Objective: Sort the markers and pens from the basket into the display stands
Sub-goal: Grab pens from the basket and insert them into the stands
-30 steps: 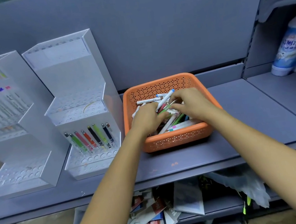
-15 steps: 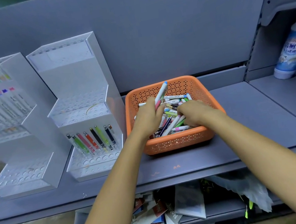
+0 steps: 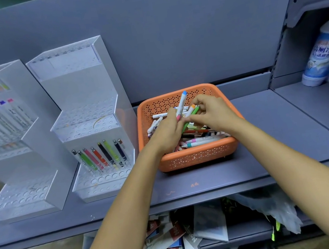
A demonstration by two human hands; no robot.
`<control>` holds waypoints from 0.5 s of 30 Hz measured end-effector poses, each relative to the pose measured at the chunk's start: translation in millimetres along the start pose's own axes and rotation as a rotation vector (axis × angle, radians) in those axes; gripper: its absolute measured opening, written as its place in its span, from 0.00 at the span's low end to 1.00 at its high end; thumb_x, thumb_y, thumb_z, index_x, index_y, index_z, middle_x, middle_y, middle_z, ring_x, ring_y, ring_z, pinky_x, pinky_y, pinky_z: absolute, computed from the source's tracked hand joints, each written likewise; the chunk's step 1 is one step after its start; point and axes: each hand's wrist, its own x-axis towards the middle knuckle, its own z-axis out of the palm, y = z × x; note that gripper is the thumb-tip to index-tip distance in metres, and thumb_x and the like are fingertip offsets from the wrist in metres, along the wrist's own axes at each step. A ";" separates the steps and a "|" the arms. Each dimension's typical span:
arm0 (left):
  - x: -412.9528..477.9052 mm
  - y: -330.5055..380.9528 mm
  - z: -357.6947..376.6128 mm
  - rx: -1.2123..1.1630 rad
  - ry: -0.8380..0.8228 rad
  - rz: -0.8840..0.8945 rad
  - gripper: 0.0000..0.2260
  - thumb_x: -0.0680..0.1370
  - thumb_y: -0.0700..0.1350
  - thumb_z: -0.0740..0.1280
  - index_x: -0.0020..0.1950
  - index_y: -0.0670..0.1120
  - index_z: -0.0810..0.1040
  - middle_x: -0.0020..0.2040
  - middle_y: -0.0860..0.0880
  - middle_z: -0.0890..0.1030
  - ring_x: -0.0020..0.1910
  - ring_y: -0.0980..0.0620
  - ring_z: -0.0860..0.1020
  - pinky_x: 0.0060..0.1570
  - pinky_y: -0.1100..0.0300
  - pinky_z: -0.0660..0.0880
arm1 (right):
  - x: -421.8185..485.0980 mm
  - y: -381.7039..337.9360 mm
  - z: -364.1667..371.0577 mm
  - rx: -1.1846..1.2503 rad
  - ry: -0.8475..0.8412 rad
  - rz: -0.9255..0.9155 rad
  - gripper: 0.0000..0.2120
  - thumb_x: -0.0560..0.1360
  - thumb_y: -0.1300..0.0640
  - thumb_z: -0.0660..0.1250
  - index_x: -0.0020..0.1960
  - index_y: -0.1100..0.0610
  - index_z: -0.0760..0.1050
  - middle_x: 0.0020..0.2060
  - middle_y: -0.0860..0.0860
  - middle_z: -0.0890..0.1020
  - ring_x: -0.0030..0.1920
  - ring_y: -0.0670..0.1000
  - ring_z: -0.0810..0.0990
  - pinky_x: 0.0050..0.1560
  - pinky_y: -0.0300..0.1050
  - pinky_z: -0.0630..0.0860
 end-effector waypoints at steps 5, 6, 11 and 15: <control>0.5 -2.9 -2.5 0.001 0.189 -0.034 0.07 0.83 0.46 0.54 0.51 0.44 0.63 0.34 0.50 0.72 0.31 0.48 0.72 0.29 0.54 0.63 | 1.9 2.5 1.2 -0.018 -0.005 0.022 0.18 0.72 0.54 0.73 0.55 0.53 0.67 0.36 0.52 0.82 0.36 0.48 0.81 0.35 0.43 0.74; 2.0 -4.6 -3.4 0.002 0.250 -0.054 0.07 0.83 0.46 0.54 0.51 0.43 0.65 0.35 0.51 0.72 0.33 0.47 0.71 0.29 0.54 0.61 | 3.1 5.1 2.2 -0.086 -0.032 0.029 0.17 0.72 0.53 0.72 0.54 0.53 0.67 0.36 0.50 0.82 0.37 0.47 0.80 0.37 0.44 0.74; 3.6 -4.8 -5.2 -0.015 0.321 -0.112 0.14 0.80 0.54 0.62 0.49 0.43 0.69 0.34 0.53 0.69 0.32 0.54 0.68 0.29 0.59 0.62 | 7.0 11.3 5.2 -0.655 -0.464 0.101 0.07 0.68 0.55 0.70 0.45 0.50 0.76 0.42 0.47 0.80 0.46 0.50 0.78 0.51 0.48 0.75; 5.6 -8.0 -7.8 0.011 0.384 -0.153 0.13 0.79 0.52 0.64 0.50 0.41 0.72 0.36 0.52 0.71 0.35 0.51 0.71 0.32 0.58 0.61 | 8.1 10.3 5.9 -0.733 -0.459 0.113 0.06 0.67 0.57 0.70 0.44 0.50 0.78 0.45 0.50 0.79 0.48 0.53 0.77 0.54 0.52 0.75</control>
